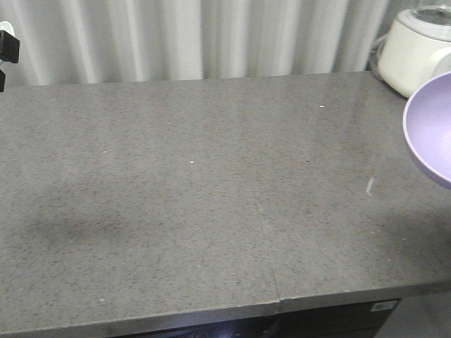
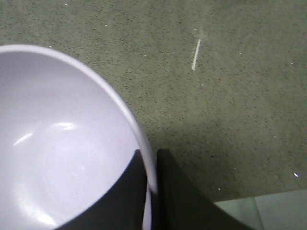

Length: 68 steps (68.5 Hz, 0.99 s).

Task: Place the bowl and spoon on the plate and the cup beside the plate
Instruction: 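Drive the base, holding spoon and bowl, toward the pale blue plate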

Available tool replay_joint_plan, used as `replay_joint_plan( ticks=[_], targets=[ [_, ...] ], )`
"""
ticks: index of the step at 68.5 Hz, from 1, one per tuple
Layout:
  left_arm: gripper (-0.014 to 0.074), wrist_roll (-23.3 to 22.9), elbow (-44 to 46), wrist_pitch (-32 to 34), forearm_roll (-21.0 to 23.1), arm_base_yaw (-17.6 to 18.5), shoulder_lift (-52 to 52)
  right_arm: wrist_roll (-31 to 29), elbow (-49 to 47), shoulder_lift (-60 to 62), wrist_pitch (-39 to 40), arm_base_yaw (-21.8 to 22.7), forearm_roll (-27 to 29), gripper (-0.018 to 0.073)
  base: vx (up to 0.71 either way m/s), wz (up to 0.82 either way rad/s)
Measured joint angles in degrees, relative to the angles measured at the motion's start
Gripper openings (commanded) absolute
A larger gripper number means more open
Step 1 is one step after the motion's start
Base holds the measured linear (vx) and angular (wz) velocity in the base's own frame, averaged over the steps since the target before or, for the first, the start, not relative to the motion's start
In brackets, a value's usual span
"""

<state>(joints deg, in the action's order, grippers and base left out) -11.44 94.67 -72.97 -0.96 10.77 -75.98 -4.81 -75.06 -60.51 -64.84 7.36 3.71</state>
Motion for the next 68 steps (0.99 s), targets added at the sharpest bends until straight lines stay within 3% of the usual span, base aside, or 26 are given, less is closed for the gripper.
replay_joint_plan(
  ticks=[68],
  targets=[
    [-0.0006, 0.00, 0.00, 0.00, 0.05, 0.00, 0.00, 0.00, 0.00, 0.00, 0.00, 0.00, -0.05, -0.0006, -0.02, -0.42]
  ],
)
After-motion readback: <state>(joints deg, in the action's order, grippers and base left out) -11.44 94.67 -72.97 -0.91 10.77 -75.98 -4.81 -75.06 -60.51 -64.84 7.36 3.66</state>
